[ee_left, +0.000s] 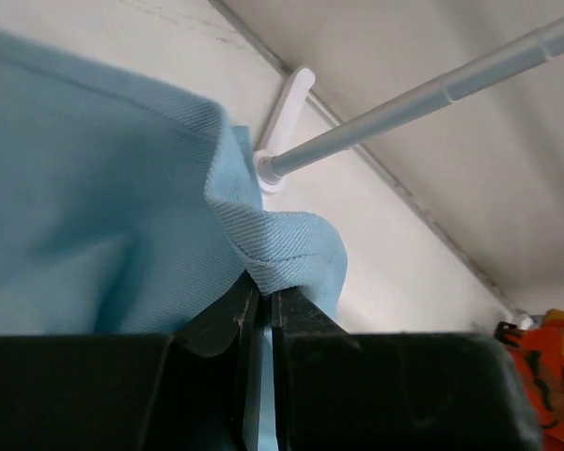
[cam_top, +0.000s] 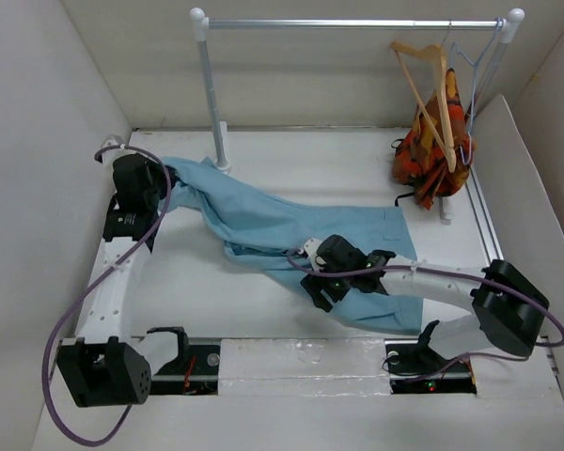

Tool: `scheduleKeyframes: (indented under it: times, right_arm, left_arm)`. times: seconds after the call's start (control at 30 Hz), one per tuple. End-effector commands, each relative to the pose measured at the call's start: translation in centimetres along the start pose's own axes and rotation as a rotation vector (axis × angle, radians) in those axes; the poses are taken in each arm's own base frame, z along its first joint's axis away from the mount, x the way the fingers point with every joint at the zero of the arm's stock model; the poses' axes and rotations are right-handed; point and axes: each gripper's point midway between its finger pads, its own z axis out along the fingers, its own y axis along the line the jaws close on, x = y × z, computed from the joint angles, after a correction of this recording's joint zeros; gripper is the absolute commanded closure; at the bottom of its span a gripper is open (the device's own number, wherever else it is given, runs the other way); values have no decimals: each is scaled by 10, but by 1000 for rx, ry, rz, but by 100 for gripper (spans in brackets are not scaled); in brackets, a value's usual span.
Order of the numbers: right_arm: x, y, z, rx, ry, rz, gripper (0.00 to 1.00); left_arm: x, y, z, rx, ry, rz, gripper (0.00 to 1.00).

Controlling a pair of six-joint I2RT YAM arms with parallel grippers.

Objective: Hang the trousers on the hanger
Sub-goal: Flatten out the trousers at the center of the board.

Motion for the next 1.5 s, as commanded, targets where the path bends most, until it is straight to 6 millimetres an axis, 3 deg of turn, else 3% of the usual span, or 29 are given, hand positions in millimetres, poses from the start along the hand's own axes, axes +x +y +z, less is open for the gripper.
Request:
scheduleKeyframes:
  times: [0.0,0.07,0.1,0.13,0.17,0.2,0.23,0.27,0.33,0.4,0.5,0.53,0.6,0.67,0.7,0.8,0.9,1.0,1.33,1.37,1.43,1.47]
  right_arm:
    - [-23,-2,3,62,-60,-54,23]
    - [-15,-16,9,139,-23,-31,26]
    - [-11,-20,11,162,-14,-21,34]
    - [-9,-22,11,180,-10,-1,38]
    - [-9,-28,10,214,-12,11,46]
    - [-9,-30,9,226,-13,22,66]
    - [-10,-30,8,232,-20,34,74]
    - [-11,-32,6,245,-23,40,97]
    - [-18,-32,0,252,-48,58,100]
    - [-27,-31,-10,254,-88,61,100]
    - [-34,-28,-23,236,-130,46,100]
    - [-38,-27,-30,234,-150,34,100]
    - [-38,-25,-35,225,-139,17,100]
    - [-41,-24,-43,222,-151,1,100]
    - [-42,-28,-43,228,-151,10,100]
    - [-48,-28,-51,216,-172,4,100]
    - [-54,-32,-56,213,-189,7,100]
    - [-57,-33,-59,204,-192,-2,100]
    - [-52,-27,-61,175,-209,18,100]
    - [-50,-27,-61,173,-209,21,100]
    - [-48,-28,-62,180,-209,23,100]
    - [-46,-30,-62,188,-206,23,100]
  left_arm:
    - [-4,10,11,-57,-12,96,100]
    - [0,17,40,-91,-7,163,100]
    - [4,16,51,-88,18,187,100]
    - [10,13,77,-96,63,210,100]
    - [24,16,89,-122,119,243,100]
    - [35,12,98,-124,169,261,96]
    - [47,-1,118,-95,234,280,89]
    - [60,0,120,-101,292,303,85]
    - [75,-13,118,-49,353,330,61]
    - [76,-16,106,-8,342,313,41]
    - [63,3,65,-52,260,297,28]
    - [62,13,40,-63,234,268,28]
    - [68,24,15,-58,225,235,33]
    - [103,48,-31,-14,293,165,44]
    - [109,54,-38,-4,297,163,44]
    - [153,82,-62,-17,417,88,45]
    - [187,85,-68,34,530,12,39]
    - [206,84,-60,59,586,-52,36]
    - [225,58,-27,195,647,-102,35]
    - [227,59,-26,198,651,-97,37]
    - [232,60,-23,200,680,-95,52]
    - [235,61,-22,200,689,-92,70]
